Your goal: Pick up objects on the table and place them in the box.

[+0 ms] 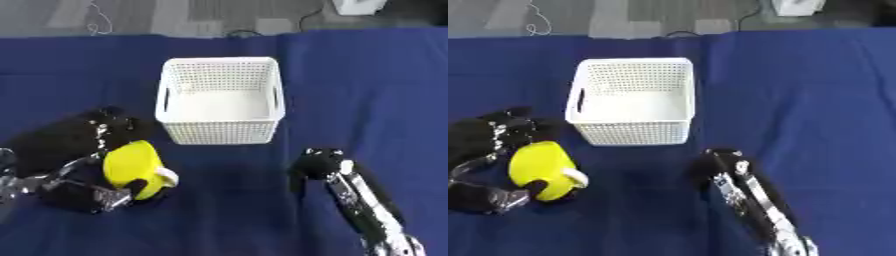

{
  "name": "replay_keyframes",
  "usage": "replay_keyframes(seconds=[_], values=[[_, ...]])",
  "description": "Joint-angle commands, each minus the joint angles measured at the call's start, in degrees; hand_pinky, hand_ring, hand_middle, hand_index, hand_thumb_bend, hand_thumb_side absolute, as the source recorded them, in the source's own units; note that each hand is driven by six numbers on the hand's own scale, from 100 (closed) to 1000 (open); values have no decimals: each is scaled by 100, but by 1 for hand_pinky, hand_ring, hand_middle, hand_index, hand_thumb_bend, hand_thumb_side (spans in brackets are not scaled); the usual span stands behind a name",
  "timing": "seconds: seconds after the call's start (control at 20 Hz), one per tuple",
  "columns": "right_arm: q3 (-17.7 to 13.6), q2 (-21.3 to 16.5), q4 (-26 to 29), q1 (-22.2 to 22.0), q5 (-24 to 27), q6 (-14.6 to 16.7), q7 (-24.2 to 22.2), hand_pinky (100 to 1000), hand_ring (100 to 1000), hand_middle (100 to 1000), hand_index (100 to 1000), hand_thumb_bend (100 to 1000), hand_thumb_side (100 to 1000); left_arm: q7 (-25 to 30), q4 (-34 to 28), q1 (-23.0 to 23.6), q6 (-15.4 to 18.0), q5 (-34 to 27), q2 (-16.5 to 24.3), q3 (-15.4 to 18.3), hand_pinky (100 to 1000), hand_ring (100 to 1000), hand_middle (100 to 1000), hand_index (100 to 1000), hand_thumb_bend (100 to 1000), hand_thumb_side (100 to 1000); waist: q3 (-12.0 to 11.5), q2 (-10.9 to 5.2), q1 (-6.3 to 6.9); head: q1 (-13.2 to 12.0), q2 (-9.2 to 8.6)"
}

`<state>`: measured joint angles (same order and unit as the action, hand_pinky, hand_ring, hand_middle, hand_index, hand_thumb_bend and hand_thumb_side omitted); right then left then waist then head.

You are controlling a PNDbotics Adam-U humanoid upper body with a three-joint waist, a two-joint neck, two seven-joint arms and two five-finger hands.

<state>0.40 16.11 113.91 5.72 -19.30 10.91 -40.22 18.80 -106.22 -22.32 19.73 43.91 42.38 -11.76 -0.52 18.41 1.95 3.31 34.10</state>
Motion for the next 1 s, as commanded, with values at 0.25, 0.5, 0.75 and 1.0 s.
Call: replay_keyframes(seconds=[0.25,0.5,0.75,1.0], values=[[-11,3,69,91,-6,-42,-7,298,421,442,606,100,941,-3,63,-50,26,28,178,8,1000,861,914,951,211,947,27,-40,30,46,-75],[-15,17,69,131,-32,-58,-17,299,422,442,606,100,946,-19,129,-52,41,32,165,0,1000,859,912,951,211,948,47,0,35,50,-79],[-20,34,69,166,-61,-75,-24,299,422,443,607,100,950,-18,201,-51,52,34,152,-4,1000,857,912,951,210,946,67,34,41,53,-80],[-21,48,69,190,-83,-87,-29,300,422,443,607,100,953,-140,248,-37,67,40,133,7,1000,857,910,951,204,940,73,58,39,53,-83]])
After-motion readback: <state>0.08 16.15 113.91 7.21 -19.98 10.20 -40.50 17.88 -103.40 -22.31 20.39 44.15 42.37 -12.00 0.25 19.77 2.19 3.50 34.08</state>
